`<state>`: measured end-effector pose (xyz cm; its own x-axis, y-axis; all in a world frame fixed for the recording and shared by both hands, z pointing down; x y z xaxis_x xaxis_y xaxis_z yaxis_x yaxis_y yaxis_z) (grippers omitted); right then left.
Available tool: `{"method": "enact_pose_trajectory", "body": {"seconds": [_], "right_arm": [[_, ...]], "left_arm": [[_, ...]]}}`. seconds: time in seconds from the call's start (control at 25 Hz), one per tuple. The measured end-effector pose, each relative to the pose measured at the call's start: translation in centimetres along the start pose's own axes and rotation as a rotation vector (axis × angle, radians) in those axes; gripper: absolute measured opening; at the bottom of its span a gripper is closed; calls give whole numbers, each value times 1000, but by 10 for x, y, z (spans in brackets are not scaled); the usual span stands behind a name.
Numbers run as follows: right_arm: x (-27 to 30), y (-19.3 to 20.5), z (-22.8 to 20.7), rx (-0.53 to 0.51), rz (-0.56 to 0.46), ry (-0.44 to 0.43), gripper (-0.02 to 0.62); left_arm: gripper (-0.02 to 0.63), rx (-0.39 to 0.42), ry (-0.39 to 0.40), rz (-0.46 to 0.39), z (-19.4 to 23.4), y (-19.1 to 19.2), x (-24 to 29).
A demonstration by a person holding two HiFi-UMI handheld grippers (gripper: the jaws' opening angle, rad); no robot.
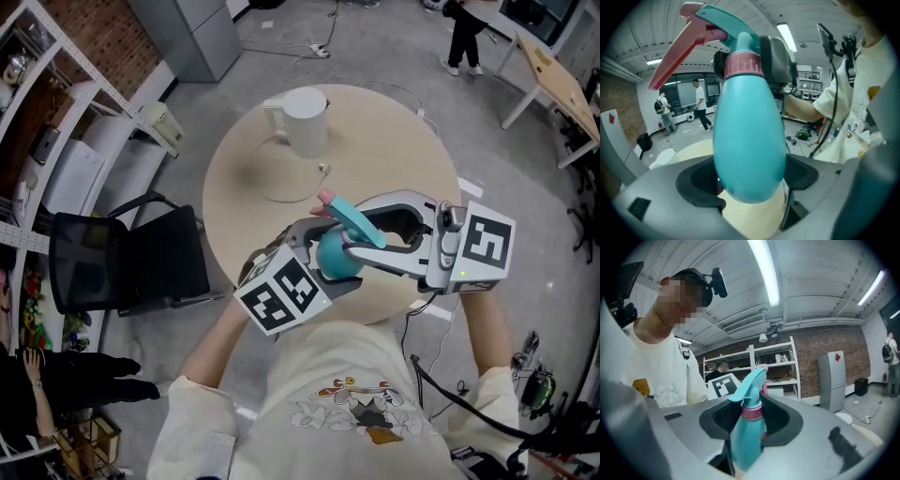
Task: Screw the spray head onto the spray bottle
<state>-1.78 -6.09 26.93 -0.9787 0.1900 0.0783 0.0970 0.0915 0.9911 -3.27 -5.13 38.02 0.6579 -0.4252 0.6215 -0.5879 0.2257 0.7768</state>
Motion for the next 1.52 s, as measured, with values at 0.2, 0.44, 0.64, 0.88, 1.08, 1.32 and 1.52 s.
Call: {"method": "enact_pose_trajectory", "body": {"seconds": [0.2,0.44,0.64,0.88,1.08,1.32,1.52], "right_arm": [[-1,-2,-8,-2,-42,105,130],[2,-3,-9,5,-81,210,129],[4,5,-9,-16,-71,265,127],[-9,34,-27,-5,-136,362,127],[-30,60,-49,-5,-206,479,127],[-36,131,-80,-9,-131,585,127],[-31,222,-101,10,-71,673,127]], "left_arm": [[416,-75,-94,-33,9,-4,2],[416,-107,-235,-19,19,-3,3],[416,-116,-242,0,18,3,12],[416,-155,-280,-21,22,29,27],[405,-245,-337,51,19,72,28],[6,-262,-360,119,14,81,15],[6,-245,-375,151,7,88,18]]}}
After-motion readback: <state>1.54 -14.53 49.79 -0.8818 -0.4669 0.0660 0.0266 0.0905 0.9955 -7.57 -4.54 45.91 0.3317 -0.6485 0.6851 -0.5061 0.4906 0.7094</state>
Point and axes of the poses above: the fingertips, and each gripper's own axes: x forward along the fingers, z to its left, y out of its underside, the point moved 3 cm from there along -x, backward along the fingers, and after that the axes turned 8 degrees about -y, right-handed, at the moved point
